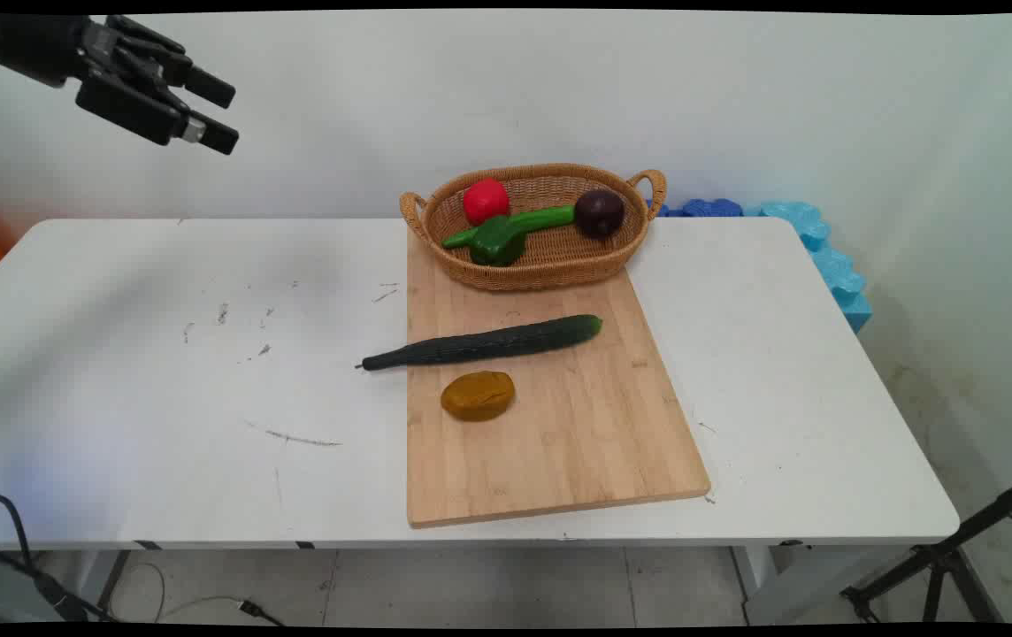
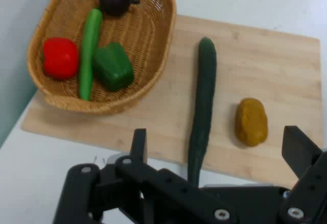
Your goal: Pick up the potato from the cutting board
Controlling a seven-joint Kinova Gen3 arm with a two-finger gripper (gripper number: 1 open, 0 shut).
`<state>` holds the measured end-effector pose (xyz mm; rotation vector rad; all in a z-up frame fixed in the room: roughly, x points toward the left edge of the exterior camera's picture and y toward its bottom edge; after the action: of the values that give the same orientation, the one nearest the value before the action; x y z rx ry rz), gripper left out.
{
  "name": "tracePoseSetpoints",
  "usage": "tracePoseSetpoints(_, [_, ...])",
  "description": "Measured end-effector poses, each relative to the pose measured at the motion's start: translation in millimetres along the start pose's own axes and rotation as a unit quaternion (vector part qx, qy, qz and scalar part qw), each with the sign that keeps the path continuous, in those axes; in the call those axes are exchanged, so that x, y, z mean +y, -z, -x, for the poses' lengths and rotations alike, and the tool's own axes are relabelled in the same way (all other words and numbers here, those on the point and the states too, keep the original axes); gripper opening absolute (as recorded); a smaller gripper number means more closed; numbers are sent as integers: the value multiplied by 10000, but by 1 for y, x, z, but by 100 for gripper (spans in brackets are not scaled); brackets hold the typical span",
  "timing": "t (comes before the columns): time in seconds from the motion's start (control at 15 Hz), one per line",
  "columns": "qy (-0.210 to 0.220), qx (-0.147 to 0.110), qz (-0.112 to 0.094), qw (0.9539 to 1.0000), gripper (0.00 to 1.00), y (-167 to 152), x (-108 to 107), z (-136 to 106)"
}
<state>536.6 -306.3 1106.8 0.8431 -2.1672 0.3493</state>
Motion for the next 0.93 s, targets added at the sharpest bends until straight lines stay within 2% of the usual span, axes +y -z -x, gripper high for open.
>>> tracePoseSetpoints(0.4, [37, 39, -188, 9998, 100, -41, 19, -8])
tracePoseSetpoints(0.73, [45, -206, -281, 9994, 100, -101, 45, -5])
tracePoseSetpoints(0.93, [72, -368, -262, 9990, 100, -131, 58, 1])
